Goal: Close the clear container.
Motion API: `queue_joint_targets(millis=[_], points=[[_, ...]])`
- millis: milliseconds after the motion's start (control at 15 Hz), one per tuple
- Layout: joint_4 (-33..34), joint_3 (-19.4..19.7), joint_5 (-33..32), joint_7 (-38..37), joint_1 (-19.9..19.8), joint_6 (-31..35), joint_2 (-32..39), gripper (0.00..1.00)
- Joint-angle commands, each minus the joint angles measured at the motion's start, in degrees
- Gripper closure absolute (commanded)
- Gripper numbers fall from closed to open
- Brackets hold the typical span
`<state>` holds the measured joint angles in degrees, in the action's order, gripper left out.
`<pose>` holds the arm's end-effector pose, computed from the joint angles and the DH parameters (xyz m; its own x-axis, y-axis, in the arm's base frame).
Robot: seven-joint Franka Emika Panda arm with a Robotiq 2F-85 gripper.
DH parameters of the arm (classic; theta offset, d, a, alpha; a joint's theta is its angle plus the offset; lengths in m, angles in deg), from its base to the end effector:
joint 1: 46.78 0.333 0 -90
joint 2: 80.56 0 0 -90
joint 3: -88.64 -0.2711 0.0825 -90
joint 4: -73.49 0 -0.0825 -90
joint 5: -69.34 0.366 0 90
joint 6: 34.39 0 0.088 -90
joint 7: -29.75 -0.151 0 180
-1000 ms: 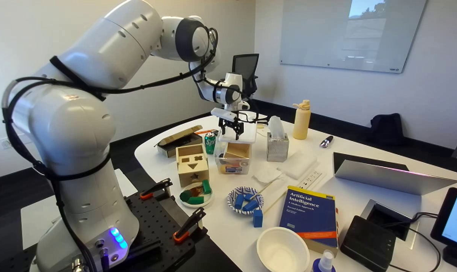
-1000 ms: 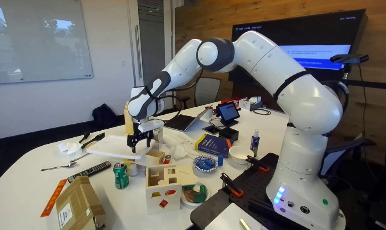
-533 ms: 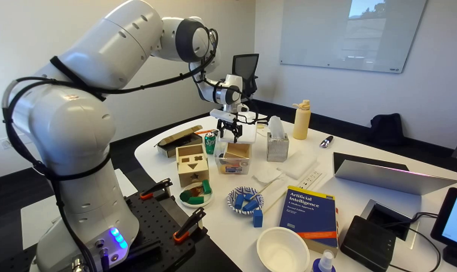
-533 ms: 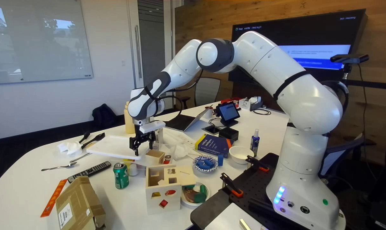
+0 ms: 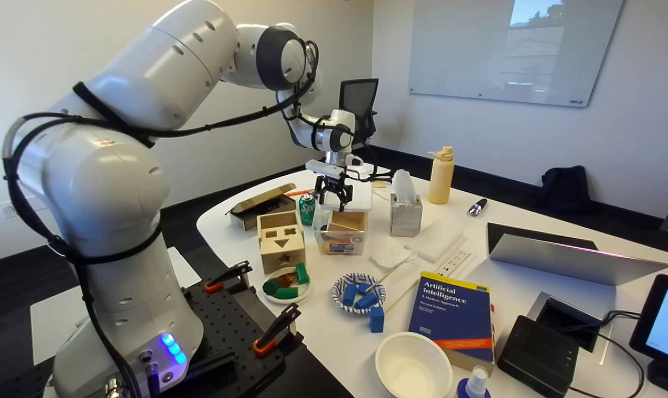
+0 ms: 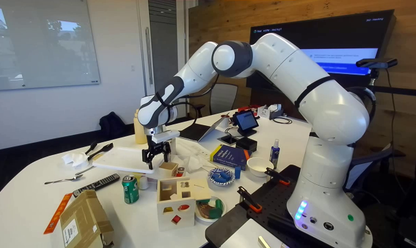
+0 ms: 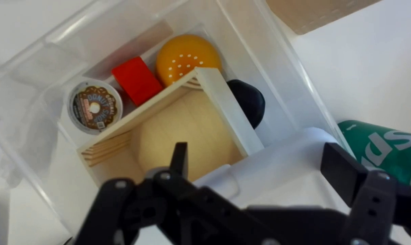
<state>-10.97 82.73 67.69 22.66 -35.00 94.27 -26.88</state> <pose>0.6074 0.1887 0.0486 0.9712 0.1701 -0.1670 0.1651 -0.9853 -0.0435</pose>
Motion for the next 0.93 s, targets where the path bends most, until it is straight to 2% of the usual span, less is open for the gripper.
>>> queue_joint_targets(millis=[0, 533, 867], points=[[-1.6, 0.7, 0.7, -1.1, 0.4, -3.0, -2.9, 0.0], [-8.1, 1.4, 1.8, -1.7, -0.6, -4.1, -6.8, 0.0], [-9.8, 1.2, 3.5, -3.3, -0.7, 3.4, -8.2, 0.0]])
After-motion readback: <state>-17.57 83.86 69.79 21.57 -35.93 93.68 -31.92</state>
